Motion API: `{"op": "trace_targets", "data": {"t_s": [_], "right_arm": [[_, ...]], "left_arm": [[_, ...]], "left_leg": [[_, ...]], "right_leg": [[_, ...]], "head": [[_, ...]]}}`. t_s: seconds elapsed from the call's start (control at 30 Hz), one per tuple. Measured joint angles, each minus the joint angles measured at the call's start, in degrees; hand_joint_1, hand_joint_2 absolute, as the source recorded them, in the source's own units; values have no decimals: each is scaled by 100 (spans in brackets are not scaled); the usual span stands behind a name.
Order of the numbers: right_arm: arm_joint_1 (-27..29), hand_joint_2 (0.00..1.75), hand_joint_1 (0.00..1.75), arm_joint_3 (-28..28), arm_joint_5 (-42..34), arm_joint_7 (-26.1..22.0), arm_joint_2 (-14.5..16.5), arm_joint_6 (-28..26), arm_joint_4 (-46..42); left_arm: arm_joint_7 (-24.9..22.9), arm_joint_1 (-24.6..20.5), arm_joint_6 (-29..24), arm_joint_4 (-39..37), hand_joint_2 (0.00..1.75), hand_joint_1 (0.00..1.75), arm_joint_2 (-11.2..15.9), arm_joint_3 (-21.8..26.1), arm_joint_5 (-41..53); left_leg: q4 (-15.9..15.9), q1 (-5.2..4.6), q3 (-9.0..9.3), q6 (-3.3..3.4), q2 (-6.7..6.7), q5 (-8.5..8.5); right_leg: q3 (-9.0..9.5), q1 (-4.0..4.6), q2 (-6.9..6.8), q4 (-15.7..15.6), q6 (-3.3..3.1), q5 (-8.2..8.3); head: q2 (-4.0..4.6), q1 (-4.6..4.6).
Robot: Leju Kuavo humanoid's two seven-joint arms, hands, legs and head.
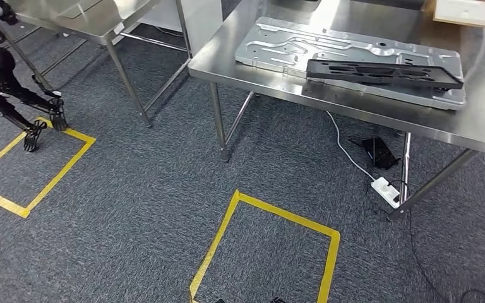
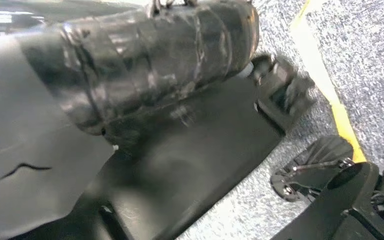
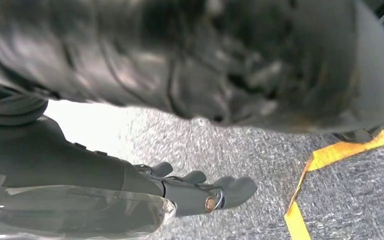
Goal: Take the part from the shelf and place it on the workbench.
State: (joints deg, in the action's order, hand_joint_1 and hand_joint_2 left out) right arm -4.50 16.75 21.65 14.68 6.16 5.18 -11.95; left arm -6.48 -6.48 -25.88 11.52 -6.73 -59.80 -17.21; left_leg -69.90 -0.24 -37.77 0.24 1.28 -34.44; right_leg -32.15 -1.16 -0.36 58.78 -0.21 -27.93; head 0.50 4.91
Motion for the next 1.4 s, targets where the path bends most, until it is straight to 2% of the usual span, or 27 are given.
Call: {"op": "trace_targets", "data": {"t_s": [0.07,0.1,0.17,0.23,0.3,0.37,0.43,0.5,0.53,0.57,0.6,0.67,0.7,0.73,0.8,0.83,0.87,0.93,1.0,1.07,1.1,1.13,1.17,1.23,1.3,1.37,1.4], "right_arm": [[10,0,0,15,-21,-29,-10,0,12],[10,0,0,19,-29,-50,-14,0,16],[2,0,0,28,-38,-85,-15,0,19],[-6,0,0,37,-43,-96,-17,-1,20],[-9,0,0,47,-51,-97,-21,-1,21],[-20,0,0,62,-61,-98,-23,0,20],[-34,0,0,70,-70,-102,-27,3,19],[-30,0,0,71,-80,-104,-29,12,20],[-19,0,0,72,-82,-104,-31,20,21],[-7,0,0,72,-82,-104,-34,28,24],[4,0,0,72,-82,-104,-39,36,27],[6,0,0,73,-85,-104,-47,37,32],[1,0,0,74,-89,-104,-48,37,33],[-6,0,0,74,-95,-105,-47,37,33],[-9,0,0,75,-105,-110,-45,37,35],[-6,0,0,75,-108,-113,-45,37,37],[-6,0,0,76,-109,-115,-44,37,39],[-10,0,0,76,-111,-121,-40,37,42],[-3,0,0,76,-115,-127,-36,42,45],[13,0,0,76,-118,-128,-39,51,53],[16,0,0,76,-119,-130,-41,56,56],[15,0,0,76,-119,-133,-41,60,58],[11,0,0,77,-121,-142,-40,62,58],[4,0,0,78,-123,-168,-38,66,58],[1,0,0,84,-126,-191,-39,68,58],[-4,0,0,102,-128,-198,-39,70,58],[-9,0,0,112,-128,-198,-40,70,58]], "left_arm": [[7,4,-37,0,0,0,0,0,33],[7,8,-41,0,0,0,1,0,44],[2,13,-43,0,0,0,4,0,49],[-3,7,-44,0,0,0,4,0,55],[-5,8,-44,0,0,0,2,0,62],[-15,21,-41,0,0,0,4,0,63],[-26,21,-31,0,0,0,3,0,64],[-30,13,-11,0,0,0,1,0,66],[-30,13,-2,0,0,0,0,0,66],[-30,16,7,0,0,0,0,0,67],[-30,20,12,0,0,0,0,0,69],[-30,21,15,0,0,0,-1,-1,81],[-30,18,15,0,0,0,-1,-1,90],[-30,12,15,0,0,0,-2,-2,98],[-31,4,16,0,0,0,-2,-2,110],[-36,5,17,0,0,0,-1,-2,115],[-46,7,20,0,0,0,1,-2,118],[-81,7,33,0,0,0,5,-4,123],[-112,-3,55,0,0,0,7,-6,130],[-127,-9,80,0,0,0,7,-7,137],[-132,-8,91,0,0,0,8,-7,144],[-138,-4,100,0,0,0,9,-8,150],[-146,1,106,0,0,0,10,-9,157],[-167,6,112,0,0,0,11,-12,167],[-179,-1,112,0,0,0,13,-16,173],[-178,0,112,0,0,0,13,-19,178],[-178,5,112,0,0,0,11,-20,179]], "left_leg": [[-402,36,-229,-37,-58,-53],[-338,49,-210,-47,-78,53],[386,62,133,-47,-199,441],[1036,22,452,-11,-362,649],[1163,-31,487,46,-375,648],[1206,-27,485,117,-265,686],[1266,-4,527,208,-172,731],[1281,-6,533,271,-79,752],[1278,-15,524,286,-18,758],[1273,-23,519,292,56,759],[1264,-29,516,295,138,759],[1226,-28,513,281,303,751],[1191,-33,499,263,376,739],[1152,-34,473,241,444,726],[1109,-28,408,183,561,724],[1111,-18,381,152,624,738],[1106,-10,358,121,606,740],[897,-19,242,52,342,615],[279,-11,-63,-9,31,303],[-347,27,-392,-51,-42,89],[-425,48,-440,-70,-61,128],[-286,65,-375,-83,-87,263],[39,78,-211,-90,-147,469],[784,53,171,-77,-373,753],[1091,2,319,-28,-491,781],[1110,-14,314,38,-385,773],[1133,-5,326,70,-320,781]], "right_leg": [[1,6,-153,2,-6,-9],[4,4,-218,2,-6,-13],[22,-3,-333,2,8,-24],[40,8,-426,-4,55,-33],[52,17,-503,-20,124,-29],[71,3,-534,-18,199,-47],[-24,-8,-350,227,236,-234],[-338,-3,-99,905,227,-595],[-519,3,-39,1278,222,-739],[-645,9,-6,1526,219,-792],[-679,12,15,1575,213,-734],[-423,4,100,1004,193,-346],[-248,-5,232,618,180,-192],[-114,-19,354,311,172,-96],[-21,-22,481,77,152,-96],[-9,-22,427,59,134,-88],[10,-23,356,37,102,-72],[54,-37,216,-20,39,-42],[77,-34,55,-45,4,-43],[90,-32,-122,-44,-8,-65],[102,-35,-208,-43,-5,-80],[121,-41,-283,-43,4,-98],[150,-48,-356,-43,19,-119],[207,-37,-472,-38,77,-170],[242,-3,-578,-44,145,-206],[289,6,-688,-69,209,-226],[302,-5,-664,-46,242,-268]], "head": [[0,0],[0,1],[0,3],[0,-1],[0,-6],[0,-7],[0,-29],[0,-63],[0,-73],[0,-73],[0,-74],[0,-75],[0,-76],[0,-72],[0,-69],[0,-69],[0,-73],[0,-29],[0,22],[0,27],[1,28],[1,28],[1,30],[0,31],[0,22],[0,16],[0,9]]}}
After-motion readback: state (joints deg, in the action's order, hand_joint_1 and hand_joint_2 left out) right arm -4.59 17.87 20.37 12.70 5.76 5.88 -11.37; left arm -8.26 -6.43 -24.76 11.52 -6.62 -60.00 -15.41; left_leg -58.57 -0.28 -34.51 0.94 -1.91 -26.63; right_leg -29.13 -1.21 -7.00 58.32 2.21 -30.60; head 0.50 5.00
